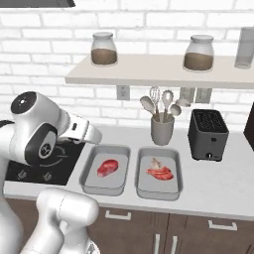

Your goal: Place one garlic and one steak in each tupperware on the nearby counter, to pack two identical lunches.

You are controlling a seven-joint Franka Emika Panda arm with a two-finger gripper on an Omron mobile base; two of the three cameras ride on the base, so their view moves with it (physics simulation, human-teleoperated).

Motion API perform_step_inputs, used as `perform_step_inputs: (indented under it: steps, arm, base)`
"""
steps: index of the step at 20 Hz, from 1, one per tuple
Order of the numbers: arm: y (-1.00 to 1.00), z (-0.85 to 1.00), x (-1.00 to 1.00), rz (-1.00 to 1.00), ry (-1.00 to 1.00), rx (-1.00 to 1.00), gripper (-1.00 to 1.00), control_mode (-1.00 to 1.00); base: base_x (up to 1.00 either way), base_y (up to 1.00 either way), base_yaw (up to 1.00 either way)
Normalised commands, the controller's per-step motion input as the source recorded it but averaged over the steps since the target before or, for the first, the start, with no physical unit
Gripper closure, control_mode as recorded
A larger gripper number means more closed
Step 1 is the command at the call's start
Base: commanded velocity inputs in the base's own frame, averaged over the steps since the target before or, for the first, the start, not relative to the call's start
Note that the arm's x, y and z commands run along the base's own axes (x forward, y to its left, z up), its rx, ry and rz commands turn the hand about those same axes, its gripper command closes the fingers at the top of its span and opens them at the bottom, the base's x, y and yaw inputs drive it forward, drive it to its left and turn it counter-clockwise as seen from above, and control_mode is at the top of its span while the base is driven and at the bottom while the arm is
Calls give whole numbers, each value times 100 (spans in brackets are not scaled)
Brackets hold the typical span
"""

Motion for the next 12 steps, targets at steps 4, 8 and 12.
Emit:
perform_step_inputs:
  steps: [4,8,12]
  arm:
    - [0,-100,22,0,25,1,100,-100]
    - [-12,-53,6,0,13,0,100,-100]
    - [-20,-49,9,-1,13,0,100,-100]
  base:
    - [0,0,0]
    - [0,0,0]
    - [0,0,0]
